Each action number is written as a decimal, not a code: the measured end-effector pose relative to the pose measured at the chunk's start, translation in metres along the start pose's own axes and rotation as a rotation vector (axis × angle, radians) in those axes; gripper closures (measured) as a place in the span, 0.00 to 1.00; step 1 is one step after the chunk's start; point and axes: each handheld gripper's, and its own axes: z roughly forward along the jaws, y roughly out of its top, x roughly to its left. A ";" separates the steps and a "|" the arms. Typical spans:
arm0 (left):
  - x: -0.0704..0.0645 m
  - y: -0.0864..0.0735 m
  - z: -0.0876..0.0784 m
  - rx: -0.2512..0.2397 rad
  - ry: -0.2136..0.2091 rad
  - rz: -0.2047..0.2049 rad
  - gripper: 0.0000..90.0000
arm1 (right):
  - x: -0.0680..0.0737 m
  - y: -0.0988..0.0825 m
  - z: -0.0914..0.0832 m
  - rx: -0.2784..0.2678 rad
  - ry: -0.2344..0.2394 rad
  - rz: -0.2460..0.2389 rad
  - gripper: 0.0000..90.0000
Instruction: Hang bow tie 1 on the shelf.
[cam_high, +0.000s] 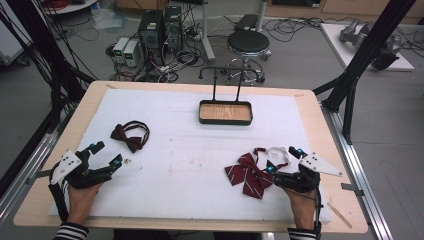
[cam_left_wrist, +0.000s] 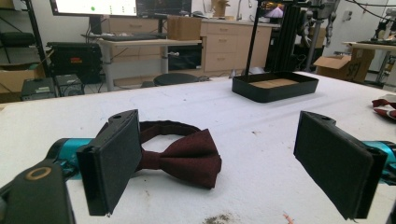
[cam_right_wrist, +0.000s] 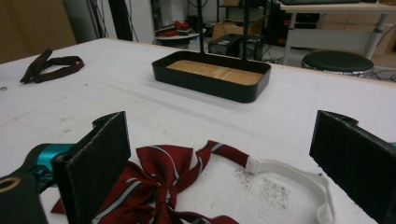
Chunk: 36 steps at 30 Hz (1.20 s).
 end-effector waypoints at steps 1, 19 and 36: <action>0.000 0.000 0.000 0.000 0.000 0.000 0.17 | 0.002 0.004 -0.001 0.000 0.005 -0.009 0.05; 0.000 0.000 0.000 0.000 0.000 -0.002 0.17 | 0.004 0.029 0.008 0.173 0.112 0.001 0.05; 0.000 0.000 0.000 -0.001 0.000 -0.003 0.17 | 0.016 0.040 0.034 0.432 0.148 -0.104 0.07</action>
